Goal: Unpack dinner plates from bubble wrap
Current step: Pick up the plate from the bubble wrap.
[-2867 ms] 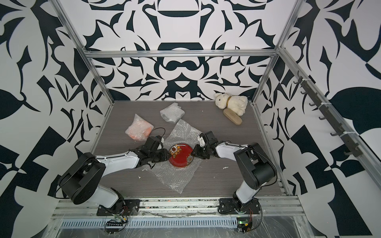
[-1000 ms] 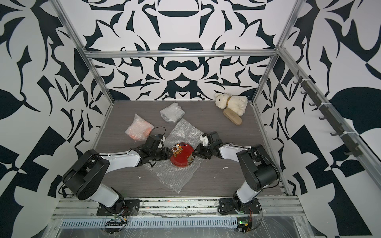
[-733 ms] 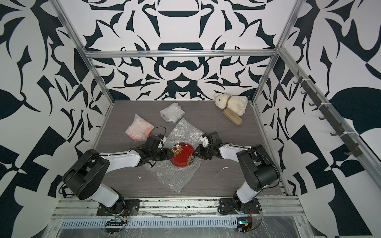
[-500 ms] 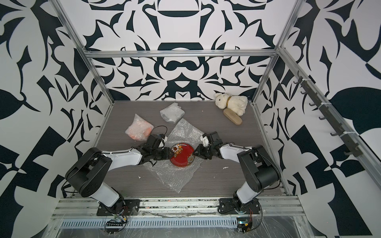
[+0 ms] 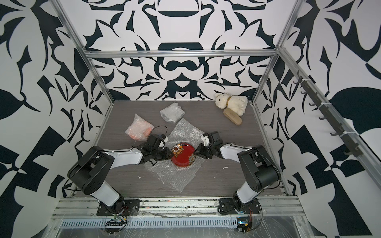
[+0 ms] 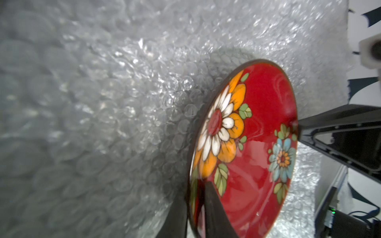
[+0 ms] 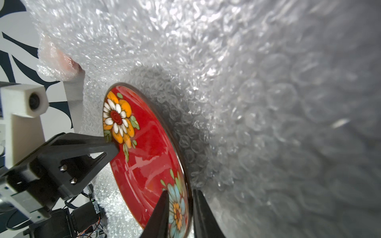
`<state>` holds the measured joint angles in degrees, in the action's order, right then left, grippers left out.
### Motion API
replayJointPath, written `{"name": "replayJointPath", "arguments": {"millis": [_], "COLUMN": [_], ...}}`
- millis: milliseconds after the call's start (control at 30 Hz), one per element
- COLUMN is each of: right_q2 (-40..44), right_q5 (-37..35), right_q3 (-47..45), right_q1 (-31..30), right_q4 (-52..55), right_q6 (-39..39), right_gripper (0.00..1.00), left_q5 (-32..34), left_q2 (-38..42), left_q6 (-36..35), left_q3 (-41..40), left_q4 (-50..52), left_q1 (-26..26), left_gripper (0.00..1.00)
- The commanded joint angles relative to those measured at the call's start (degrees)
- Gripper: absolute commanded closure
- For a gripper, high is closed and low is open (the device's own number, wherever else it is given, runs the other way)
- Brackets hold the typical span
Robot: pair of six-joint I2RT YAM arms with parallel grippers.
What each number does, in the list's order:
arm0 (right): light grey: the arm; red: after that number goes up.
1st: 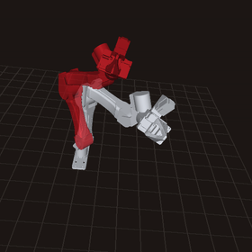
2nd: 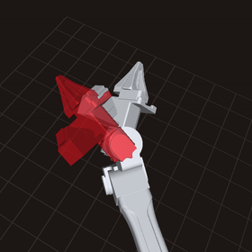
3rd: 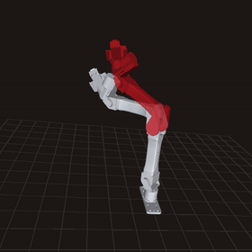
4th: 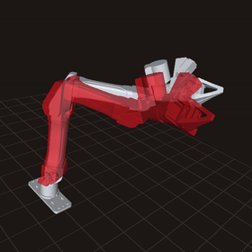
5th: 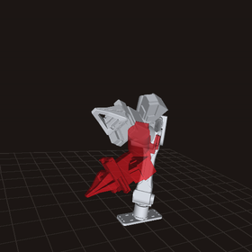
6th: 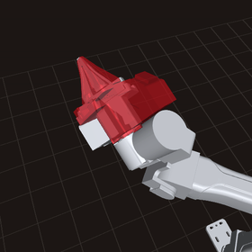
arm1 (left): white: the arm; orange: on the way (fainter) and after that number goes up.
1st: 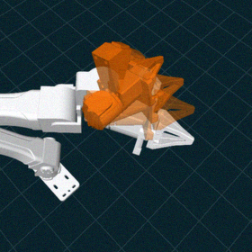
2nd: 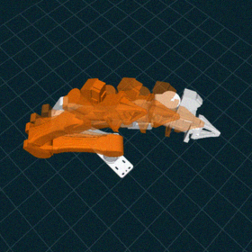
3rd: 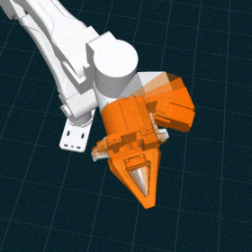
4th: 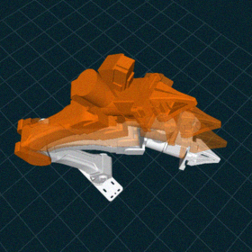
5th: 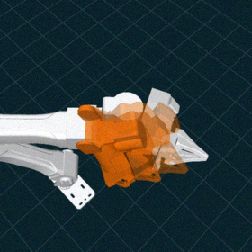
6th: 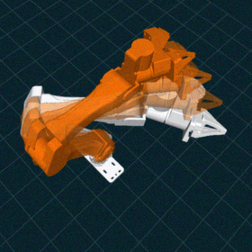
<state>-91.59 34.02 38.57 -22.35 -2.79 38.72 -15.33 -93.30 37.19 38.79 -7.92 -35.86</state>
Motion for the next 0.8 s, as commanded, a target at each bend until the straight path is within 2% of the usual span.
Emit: {"name": "replayJointPath", "arguments": {"millis": [0, 467, 633, 767], "right_q2": [0.09, -2.28, -1.37, -0.83], "right_q5": [2.54, 4.84, 6.68, 7.86], "right_q3": [0.19, -0.60, -0.93, -0.95], "right_q1": [-0.41, -0.33, -0.33, -0.33], "right_q4": [-4.28, -8.07, -10.51, -11.52], "right_q6": [0.20, 1.10, 2.26, 2.78], "right_gripper": [0.75, 0.76, 0.80, 0.81], "left_q5": [-3.76, -5.67, -6.20, -9.22], "left_q2": [-0.29, -1.93, -3.16, -3.97], "left_q6": [-0.72, 2.30, 1.88, 1.40], "left_q3": [0.86, -1.04, -0.54, -0.17], "left_q4": [-2.00, -6.09, -4.86, -5.71], "left_q1": [-0.53, 0.61, 0.59, 0.51], "left_gripper": [0.84, 0.84, 0.76, 0.69]}}
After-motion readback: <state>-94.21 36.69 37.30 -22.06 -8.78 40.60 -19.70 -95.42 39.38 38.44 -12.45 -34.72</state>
